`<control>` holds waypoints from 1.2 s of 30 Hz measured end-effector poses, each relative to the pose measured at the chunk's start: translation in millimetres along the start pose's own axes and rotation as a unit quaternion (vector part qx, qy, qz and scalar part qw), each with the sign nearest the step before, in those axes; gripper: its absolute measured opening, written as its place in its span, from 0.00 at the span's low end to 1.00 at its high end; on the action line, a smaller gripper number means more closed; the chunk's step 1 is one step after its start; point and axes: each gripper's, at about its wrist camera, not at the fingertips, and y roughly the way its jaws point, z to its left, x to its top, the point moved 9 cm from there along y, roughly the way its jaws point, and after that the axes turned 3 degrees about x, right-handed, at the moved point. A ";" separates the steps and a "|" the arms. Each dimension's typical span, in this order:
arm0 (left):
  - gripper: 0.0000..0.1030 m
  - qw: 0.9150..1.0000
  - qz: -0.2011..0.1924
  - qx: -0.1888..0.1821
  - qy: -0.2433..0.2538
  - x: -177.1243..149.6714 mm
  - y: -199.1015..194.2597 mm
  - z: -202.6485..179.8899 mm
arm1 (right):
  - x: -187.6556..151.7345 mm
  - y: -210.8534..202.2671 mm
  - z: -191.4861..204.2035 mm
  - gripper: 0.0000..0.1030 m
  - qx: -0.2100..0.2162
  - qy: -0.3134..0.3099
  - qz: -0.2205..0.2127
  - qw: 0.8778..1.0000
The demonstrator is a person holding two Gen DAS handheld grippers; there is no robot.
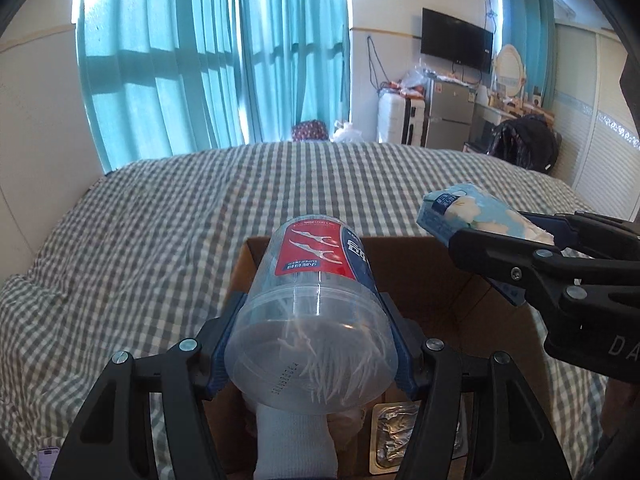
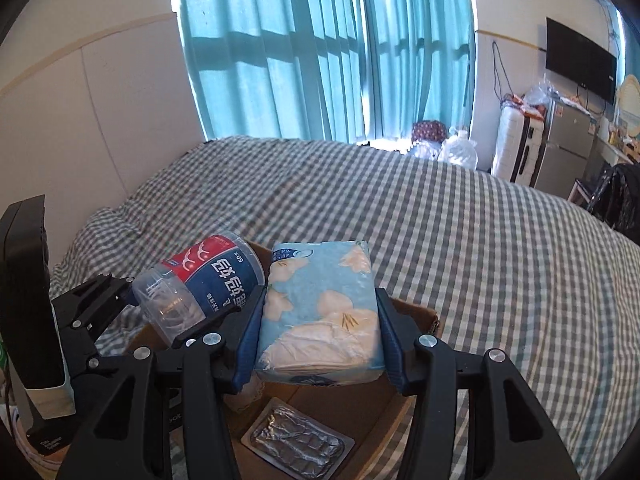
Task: Organize objects
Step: 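Open both tools to release the jar and tissue pack into the box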
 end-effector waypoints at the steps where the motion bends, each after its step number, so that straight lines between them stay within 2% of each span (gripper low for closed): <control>1: 0.63 1.000 0.003 -0.001 0.000 -2.3 4.1 -0.2 | -3.5 4.2 -1.9 0.50 0.001 0.002 0.003 1.000; 9: 0.63 1.000 0.027 -0.006 0.001 -13.4 24.0 -8.2 | -18.8 19.4 -16.2 0.50 0.003 0.014 0.014 1.000; 15: 0.64 0.999 0.027 -0.015 -0.011 -9.7 19.2 -6.3 | -15.4 10.6 -19.0 0.51 0.003 0.028 0.004 1.000; 17: 0.70 0.999 0.024 -0.017 -0.021 -7.4 14.2 -4.5 | -10.8 3.7 -18.2 0.55 0.002 0.033 -0.005 0.999; 18: 0.74 0.999 0.022 -0.021 -0.027 -4.4 11.3 -3.2 | -8.6 -1.3 -18.3 0.62 -0.001 0.035 -0.010 0.999; 19: 0.78 0.999 0.020 -0.027 -0.033 -2.3 7.3 -2.5 | -6.1 -7.1 -18.1 0.68 -0.003 0.038 -0.016 0.999; 21: 0.79 0.999 0.013 -0.033 -0.041 2.7 -3.1 -0.5 | 1.4 -22.1 -16.4 0.71 -0.004 0.041 -0.033 0.999; 23: 0.81 0.999 0.009 -0.023 -0.038 7.3 -13.2 1.6 | 7.6 -37.7 -12.9 0.73 -0.009 0.038 -0.044 0.998; 25: 0.82 0.999 0.001 -0.014 -0.034 12.2 -27.4 3.8 | 13.6 -55.1 -7.6 0.81 -0.018 0.035 -0.053 0.998; 28: 0.90 0.999 -0.018 -0.004 -0.036 21.3 -55.8 9.2 | 20.6 -85.4 0.7 0.86 -0.031 0.027 -0.068 0.997; 36: 0.94 0.997 -0.060 0.021 -0.040 29.8 -132.2 22.8 | 27.0 -179.1 27.3 0.94 -0.062 0.003 -0.112 0.992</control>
